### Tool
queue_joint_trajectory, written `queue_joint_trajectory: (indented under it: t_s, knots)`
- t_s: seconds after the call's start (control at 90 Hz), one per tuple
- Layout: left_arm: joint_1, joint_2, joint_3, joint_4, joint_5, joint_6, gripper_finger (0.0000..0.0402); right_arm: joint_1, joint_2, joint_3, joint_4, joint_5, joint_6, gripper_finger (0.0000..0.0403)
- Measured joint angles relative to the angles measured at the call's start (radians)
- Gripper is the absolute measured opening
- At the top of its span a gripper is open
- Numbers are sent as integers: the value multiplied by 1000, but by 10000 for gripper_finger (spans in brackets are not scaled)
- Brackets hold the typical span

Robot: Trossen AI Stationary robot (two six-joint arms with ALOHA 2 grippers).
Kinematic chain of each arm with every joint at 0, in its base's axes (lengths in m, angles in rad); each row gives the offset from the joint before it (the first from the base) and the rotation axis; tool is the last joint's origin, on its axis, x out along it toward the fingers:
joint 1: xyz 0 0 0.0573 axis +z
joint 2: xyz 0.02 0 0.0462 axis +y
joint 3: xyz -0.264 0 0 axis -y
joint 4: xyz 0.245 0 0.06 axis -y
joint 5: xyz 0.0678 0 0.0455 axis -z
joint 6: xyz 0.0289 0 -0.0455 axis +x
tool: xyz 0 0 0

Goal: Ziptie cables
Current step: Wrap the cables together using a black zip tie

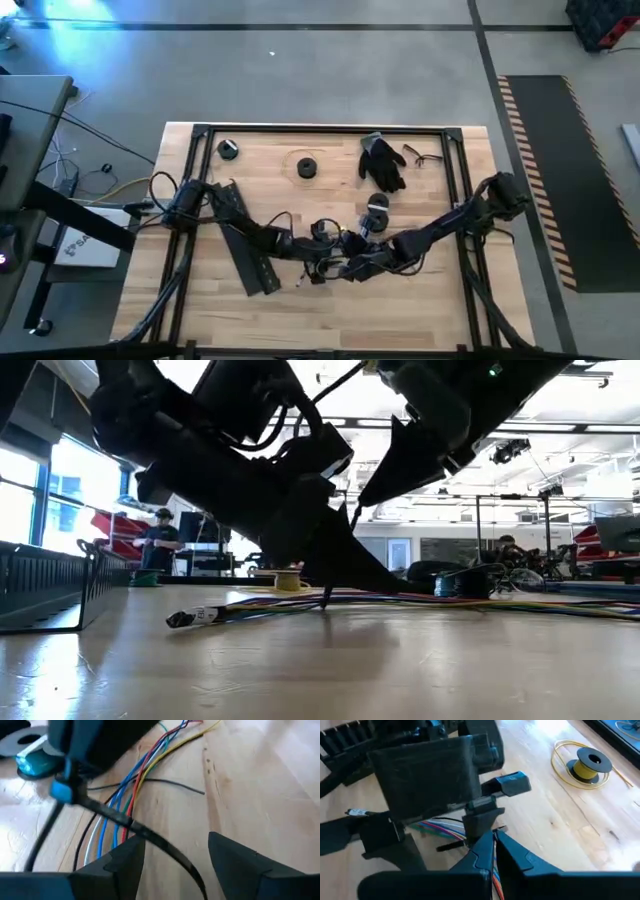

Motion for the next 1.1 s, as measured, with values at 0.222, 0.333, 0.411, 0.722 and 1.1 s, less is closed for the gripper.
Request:
queue_joint_trajectory:
  t_s: [0.222, 0.333, 0.411, 0.722, 1.1]
  knots:
    - [-46, -65, -7, -89, -61, 13, 199, 6, 0, 0, -15, 0, -56, 0]
    - [-68, -108, -7, -151, -108, 33, 199, 14, 0, 0, -15, 4, -116, 0]
    - [-78, -144, -7, -192, -123, 44, 199, 19, 0, 0, -16, 4, -175, 0]
    - [-84, -274, -7, -321, -163, 52, 199, 44, -11, 0, -82, 23, -604, 0]
    - [24, -280, -7, -256, -28, 186, 199, 102, -21, 0, -88, 138, -1252, 0]
